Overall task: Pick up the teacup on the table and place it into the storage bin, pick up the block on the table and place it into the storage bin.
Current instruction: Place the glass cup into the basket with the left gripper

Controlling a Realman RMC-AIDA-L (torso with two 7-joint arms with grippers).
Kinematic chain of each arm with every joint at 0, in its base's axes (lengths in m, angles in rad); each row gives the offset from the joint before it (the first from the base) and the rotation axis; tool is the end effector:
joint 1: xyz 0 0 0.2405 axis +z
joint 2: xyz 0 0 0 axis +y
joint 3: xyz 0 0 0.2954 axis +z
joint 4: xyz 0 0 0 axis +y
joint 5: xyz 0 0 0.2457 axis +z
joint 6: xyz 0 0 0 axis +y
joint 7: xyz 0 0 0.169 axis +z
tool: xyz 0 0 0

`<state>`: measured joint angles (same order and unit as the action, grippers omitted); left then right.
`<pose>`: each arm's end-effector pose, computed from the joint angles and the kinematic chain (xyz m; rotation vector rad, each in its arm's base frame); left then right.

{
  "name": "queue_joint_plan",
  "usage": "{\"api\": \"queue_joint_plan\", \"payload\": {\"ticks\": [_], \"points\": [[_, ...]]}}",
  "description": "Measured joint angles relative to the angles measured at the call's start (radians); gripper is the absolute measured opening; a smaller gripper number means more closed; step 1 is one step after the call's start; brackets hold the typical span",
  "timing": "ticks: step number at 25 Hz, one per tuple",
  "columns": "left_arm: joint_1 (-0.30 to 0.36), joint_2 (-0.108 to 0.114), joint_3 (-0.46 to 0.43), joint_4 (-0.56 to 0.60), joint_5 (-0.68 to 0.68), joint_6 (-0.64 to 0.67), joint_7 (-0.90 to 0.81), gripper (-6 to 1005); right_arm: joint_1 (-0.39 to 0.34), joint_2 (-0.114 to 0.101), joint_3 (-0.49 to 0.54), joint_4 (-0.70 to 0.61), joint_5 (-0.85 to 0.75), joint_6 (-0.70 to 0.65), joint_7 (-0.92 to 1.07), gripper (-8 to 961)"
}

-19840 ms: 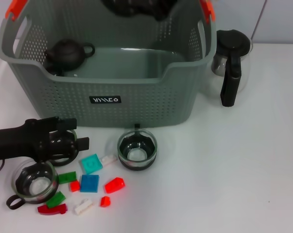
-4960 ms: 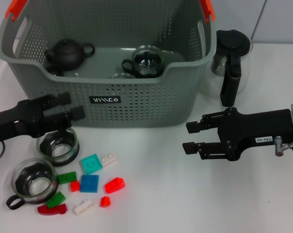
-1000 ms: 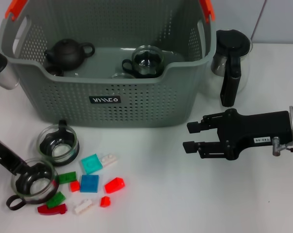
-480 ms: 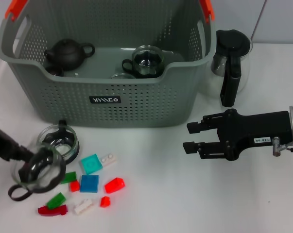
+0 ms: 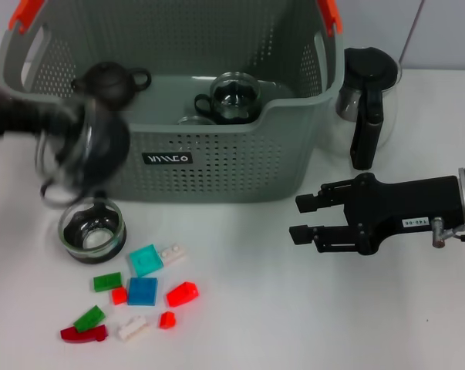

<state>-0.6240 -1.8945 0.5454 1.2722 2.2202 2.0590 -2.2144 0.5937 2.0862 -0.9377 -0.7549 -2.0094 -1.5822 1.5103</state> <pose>-0.2451 0.3864 0.1525 -2.7101 -1.0483 -0.2989 0.2515 0.3906 -0.0651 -2.9912 0.4987 0.5357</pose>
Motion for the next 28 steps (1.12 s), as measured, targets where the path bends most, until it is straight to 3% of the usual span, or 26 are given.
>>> {"api": "queue_joint_plan", "payload": {"ticks": [2, 5, 9, 18, 20, 25, 28], "points": [[-0.066, 0.012, -0.064, -0.007, -0.036, -0.031, -0.003, 39, -0.001, 0.0, -0.001, 0.0, 0.0, -0.004, 0.001, 565], [-0.108, 0.016, -0.077, -0.015, -0.039, -0.086, -0.01, 39, -0.003, 0.0, -0.001, 0.0, -0.001, -0.005, 0.0, 565], [-0.178, 0.0, -0.044, -0.03, -0.035, -0.284, -0.027, 39, -0.003, 0.0, -0.003, 0.0, -0.002, -0.009, -0.004, 565], [-0.274, -0.009, 0.312, -0.218, 0.12, -0.699, -0.049, 39, 0.0, -0.001, 0.003, -0.007, -0.001, -0.031, -0.006, 566], [-0.287, -0.028, 0.352, -0.245, 0.186, -0.768, -0.048, 39, -0.001, -0.002, 0.004, -0.007, -0.001, -0.032, -0.006, 566], [-0.292, -0.109, 0.44, -0.277, 0.357, -0.941, -0.023, 39, -0.004, -0.002, 0.005, -0.006, 0.0, -0.032, -0.006, 566], [-0.301, -0.142, 0.519, -0.338, 0.454, -1.022, -0.013, 39, -0.001, -0.002, 0.005, -0.003, 0.0, -0.031, -0.006, 566]]}}
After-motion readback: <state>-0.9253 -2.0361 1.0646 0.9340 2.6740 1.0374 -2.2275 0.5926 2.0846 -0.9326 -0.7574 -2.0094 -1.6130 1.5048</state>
